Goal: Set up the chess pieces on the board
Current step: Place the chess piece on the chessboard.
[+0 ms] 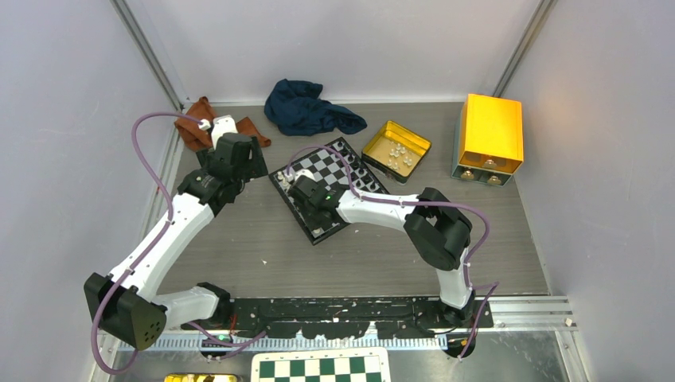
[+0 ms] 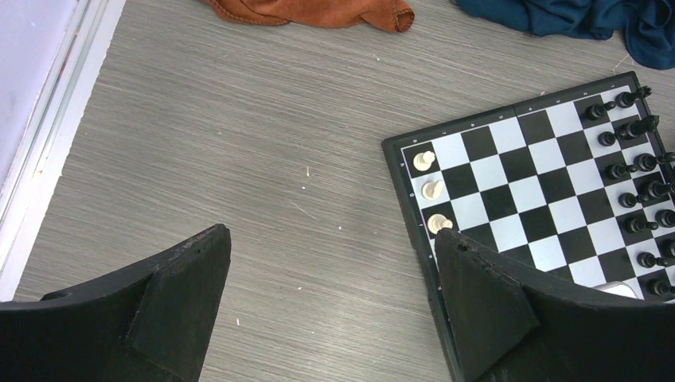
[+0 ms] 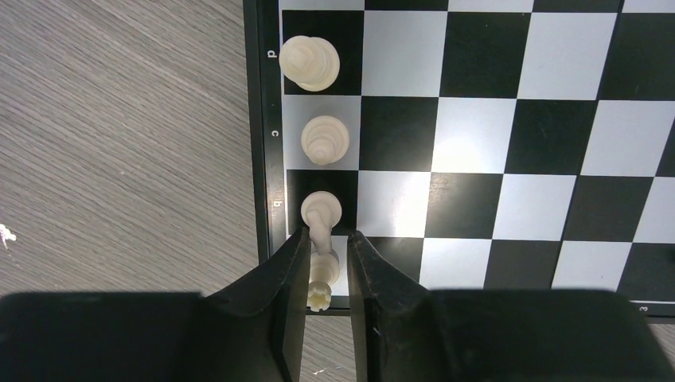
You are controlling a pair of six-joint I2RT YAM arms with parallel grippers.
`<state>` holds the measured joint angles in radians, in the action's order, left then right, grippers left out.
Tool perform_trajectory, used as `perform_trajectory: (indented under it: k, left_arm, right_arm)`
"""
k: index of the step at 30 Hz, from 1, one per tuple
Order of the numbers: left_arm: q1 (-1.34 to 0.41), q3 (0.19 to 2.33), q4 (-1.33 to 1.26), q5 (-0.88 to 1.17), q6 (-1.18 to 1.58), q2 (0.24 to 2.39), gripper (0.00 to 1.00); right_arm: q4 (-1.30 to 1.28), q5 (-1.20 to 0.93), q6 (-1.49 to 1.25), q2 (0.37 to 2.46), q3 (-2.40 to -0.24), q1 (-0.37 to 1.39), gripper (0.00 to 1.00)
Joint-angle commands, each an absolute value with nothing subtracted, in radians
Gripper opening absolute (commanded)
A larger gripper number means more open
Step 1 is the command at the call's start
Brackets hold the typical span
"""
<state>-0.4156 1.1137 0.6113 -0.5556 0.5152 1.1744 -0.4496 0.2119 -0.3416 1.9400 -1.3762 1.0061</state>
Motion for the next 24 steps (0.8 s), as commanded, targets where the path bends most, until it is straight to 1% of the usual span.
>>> perform_trajectory:
  k: [1, 13, 24]
  left_arm:
    - [-0.408, 1.126, 0.58, -0.569, 0.506, 1.178, 0.99]
    - [-0.408, 1.135, 0.578, -0.569, 0.503, 1.187, 0.99]
    - [-0.408, 1.161, 0.583, -0.578, 0.498, 1.193, 0.99]
  right_arm:
    - [-0.447, 0.226, -0.324, 1.92, -1.419, 1.009, 0.3]
    - [-0.47, 0.227, -0.315, 1.903, -1.454, 1.009, 0.31]
    - [-0.546, 0.222, -0.297, 1.851, -1.514, 1.008, 0.39]
